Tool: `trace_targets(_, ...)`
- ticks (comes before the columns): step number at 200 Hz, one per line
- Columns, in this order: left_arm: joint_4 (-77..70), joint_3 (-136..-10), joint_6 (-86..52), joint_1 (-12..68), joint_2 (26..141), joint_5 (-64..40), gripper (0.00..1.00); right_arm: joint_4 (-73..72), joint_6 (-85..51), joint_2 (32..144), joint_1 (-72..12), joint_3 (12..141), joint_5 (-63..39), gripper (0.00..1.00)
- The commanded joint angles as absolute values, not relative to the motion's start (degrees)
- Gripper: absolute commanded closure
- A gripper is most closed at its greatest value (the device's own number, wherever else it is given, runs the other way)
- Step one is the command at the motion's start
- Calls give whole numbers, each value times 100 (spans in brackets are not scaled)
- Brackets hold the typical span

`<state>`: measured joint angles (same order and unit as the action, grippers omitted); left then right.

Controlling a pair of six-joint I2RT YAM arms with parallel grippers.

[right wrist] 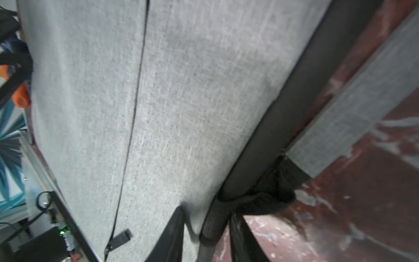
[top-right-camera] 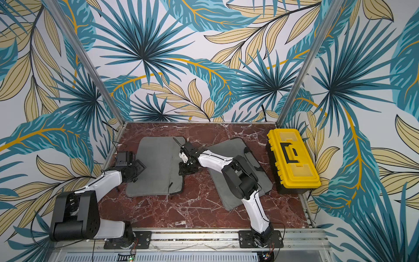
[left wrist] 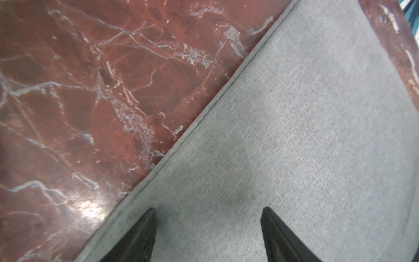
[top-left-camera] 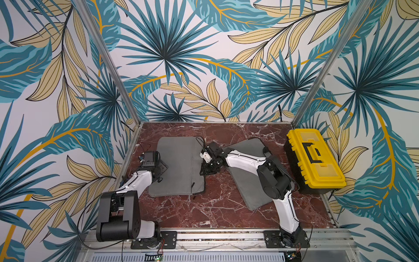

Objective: Open the zippered laptop bag and take out the laptop
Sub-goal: Move the zippered laptop bag to the center of the board.

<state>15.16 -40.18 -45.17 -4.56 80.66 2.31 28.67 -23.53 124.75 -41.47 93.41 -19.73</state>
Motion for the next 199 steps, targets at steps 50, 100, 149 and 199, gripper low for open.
trace_targets(50, 820, -4353, -4742, -347, 8875, -572, 27, 3022, -2144, 13265, -3642, 10502, -1599, 71)
trace_targets(100, 727, -4943, -4676, -356, 9318, -431, 26, 3657, -1881, 13609, -3554, 11533, -1272, 54)
trace_targets(149, 1176, -4843, -4599, -390, 8698, -350, 19, 3853, -1918, 12877, -3550, 11133, -701, 36)
trace_targets(199, 1655, -4372, -4583, -392, 7681, -455, 15, 3499, -2211, 11441, -3596, 9489, -91, 1)
